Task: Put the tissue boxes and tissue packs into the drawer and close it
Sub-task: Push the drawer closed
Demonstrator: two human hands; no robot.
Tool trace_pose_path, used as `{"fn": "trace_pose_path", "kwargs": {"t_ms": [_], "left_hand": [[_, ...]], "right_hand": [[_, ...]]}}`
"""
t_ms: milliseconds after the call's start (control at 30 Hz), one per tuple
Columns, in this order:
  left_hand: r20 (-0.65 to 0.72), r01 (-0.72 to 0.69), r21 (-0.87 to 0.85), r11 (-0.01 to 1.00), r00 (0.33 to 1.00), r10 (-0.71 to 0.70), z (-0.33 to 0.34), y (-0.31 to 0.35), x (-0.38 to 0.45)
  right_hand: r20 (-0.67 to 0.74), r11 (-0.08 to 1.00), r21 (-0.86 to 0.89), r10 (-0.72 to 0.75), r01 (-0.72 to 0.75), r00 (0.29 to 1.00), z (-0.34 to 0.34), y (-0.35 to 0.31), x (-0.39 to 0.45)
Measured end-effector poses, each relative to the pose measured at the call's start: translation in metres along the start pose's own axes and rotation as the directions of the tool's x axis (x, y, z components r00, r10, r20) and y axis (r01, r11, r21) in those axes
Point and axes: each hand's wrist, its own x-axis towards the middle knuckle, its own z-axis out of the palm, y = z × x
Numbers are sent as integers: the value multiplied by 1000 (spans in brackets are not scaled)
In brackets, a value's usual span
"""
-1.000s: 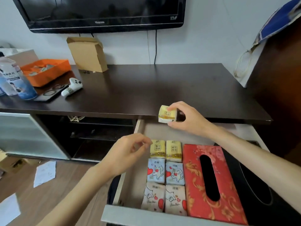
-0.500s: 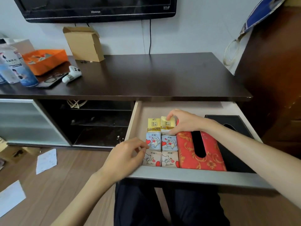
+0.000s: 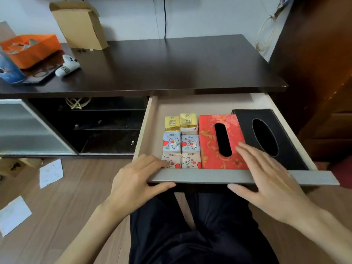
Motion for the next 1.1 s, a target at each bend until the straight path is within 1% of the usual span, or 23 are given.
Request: {"fn": "trace_pose_path", "kwargs": {"t_ms": [67, 133, 267, 467, 600, 767, 867, 933, 967, 1033, 1067, 1100], "left_hand": [[29, -64, 67, 996, 998, 62, 3, -3, 1], [35, -111, 107, 988, 994, 108, 7, -7, 2], [30, -161, 129, 979, 987, 159, 16, -18, 13], [38, -147, 120, 982, 989, 143, 25, -39, 58], [13, -111, 158, 981, 994, 110, 35, -61, 98], [3, -36, 195, 980, 999, 37, 45, -83, 139], [29, -1, 194, 981, 1000, -4, 48, -89, 160], [-6, 50, 171, 984, 999, -50, 52, -86, 173], [-45, 81, 132, 988, 996, -76, 55, -83, 178], [-159, 161, -23, 987, 974, -162, 62, -71, 178], [-226, 195, -106, 975, 950, -215, 64, -65, 173], [-294, 218, -175, 960, 919, -262, 67, -60, 164]], "right_hand": [[-45, 992, -121, 19, -24, 999, 4, 1, -3], [-104, 982, -188, 10, -29, 995, 7, 2, 3], [-130, 972, -234, -18, -13, 991, 11, 11, 22], [-155, 963, -266, -7, -35, 988, 14, 31, 70], [-201, 966, -248, 26, -77, 979, 21, 47, 112], [-246, 967, -234, 47, -106, 968, 27, 61, 155], [-279, 976, -170, 86, -137, 956, 29, 63, 174], [-308, 979, -109, 131, -171, 942, 32, 57, 182], [-330, 981, -63, 151, -182, 932, 35, 54, 184], [-395, 974, 125, 223, -188, 891, 43, 49, 179], [-440, 949, 257, 284, -183, 852, 48, 48, 172], [-487, 913, 365, 354, -182, 798, 53, 51, 163]]}}
